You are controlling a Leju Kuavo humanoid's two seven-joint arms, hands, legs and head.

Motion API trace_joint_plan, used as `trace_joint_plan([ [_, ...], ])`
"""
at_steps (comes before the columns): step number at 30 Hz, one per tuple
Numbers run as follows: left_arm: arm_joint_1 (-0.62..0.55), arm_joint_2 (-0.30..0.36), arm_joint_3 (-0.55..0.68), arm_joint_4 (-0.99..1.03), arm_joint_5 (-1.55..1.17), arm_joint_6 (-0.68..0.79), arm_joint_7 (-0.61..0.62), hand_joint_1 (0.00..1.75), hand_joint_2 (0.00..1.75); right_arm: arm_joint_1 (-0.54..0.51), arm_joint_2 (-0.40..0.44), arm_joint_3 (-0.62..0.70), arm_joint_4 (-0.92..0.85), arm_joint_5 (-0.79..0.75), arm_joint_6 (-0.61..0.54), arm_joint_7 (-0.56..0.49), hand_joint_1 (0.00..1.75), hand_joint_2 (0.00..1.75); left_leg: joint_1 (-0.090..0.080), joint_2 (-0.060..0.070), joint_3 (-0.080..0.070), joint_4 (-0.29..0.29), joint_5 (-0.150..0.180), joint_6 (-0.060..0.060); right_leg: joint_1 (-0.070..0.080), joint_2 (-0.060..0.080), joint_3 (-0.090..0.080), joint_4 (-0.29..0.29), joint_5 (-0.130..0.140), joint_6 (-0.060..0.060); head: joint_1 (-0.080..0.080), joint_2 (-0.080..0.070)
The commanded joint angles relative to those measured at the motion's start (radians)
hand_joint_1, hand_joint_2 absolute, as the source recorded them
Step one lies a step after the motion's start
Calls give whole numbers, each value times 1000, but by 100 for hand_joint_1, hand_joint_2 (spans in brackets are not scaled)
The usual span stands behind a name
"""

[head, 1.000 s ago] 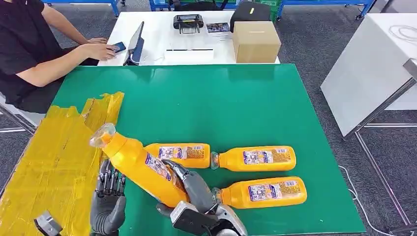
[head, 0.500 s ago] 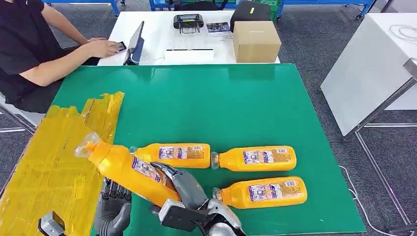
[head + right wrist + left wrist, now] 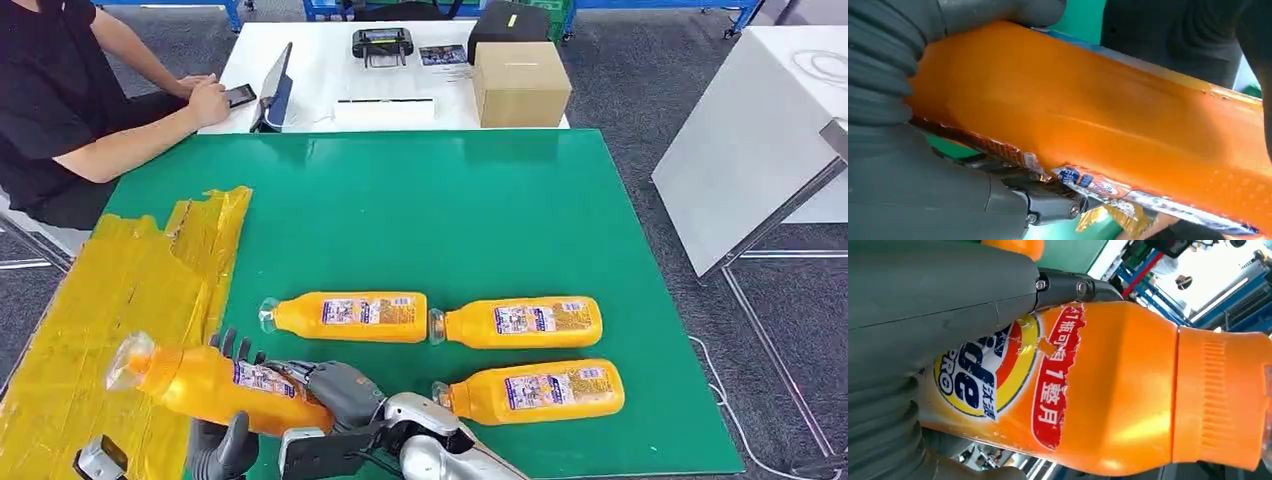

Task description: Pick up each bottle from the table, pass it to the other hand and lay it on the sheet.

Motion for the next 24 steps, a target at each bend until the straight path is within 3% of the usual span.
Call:
trace_joint_plan([
  [1, -57, 5, 0, 59, 5, 12, 5, 175, 175, -51, -11, 100, 118, -11, 0, 21, 175, 175, 0, -3, 2, -2, 0, 0, 0, -2, 3, -2, 0, 0, 0, 0],
  [13, -54, 5, -15, 31, -3, 69, -13, 175, 175, -40, -23, 84, 109, -28, -28, 36, 175, 175, 0, -4, 2, -1, 0, 0, 1, -3, 3, -2, 0, -1, 0, 0],
  [15, -46, 5, -16, 3, -29, 120, -42, 175, 175, 1, -27, 27, 53, -34, -114, 21, 175, 175, 0, -4, 1, -1, 0, 0, 0, -3, 2, -2, 0, 0, 0, 0],
  [16, -36, 5, -13, -29, -64, 154, -65, 175, 175, 33, -32, -18, -10, -19, -187, 17, 145, 175, 0, -4, 0, -1, 0, 0, 0, -3, 2, -2, -1, 0, 0, 0],
  [17, -25, 5, -8, -61, -100, 175, -79, 175, 175, 59, -40, -51, -76, -4, -222, 19, 0, 175, 0, -4, 0, -1, 0, 0, 1, -3, 2, -2, -1, 0, 0, 0],
  [19, -13, 13, 22, -134, -249, 256, -125, 175, 175, 92, -58, -124, -207, 36, -296, 40, 0, 175, 1, -3, -2, 1, -1, 0, 1, -3, -1, 0, -1, 0, 0, 0],
  [24, -23, 26, 77, -163, -297, 247, -117, 175, 175, 77, -74, -196, -271, 61, -253, 76, 0, 175, 0, -1, -4, 0, 0, 0, 0, 0, -3, 0, 0, 0, 0, 0],
])
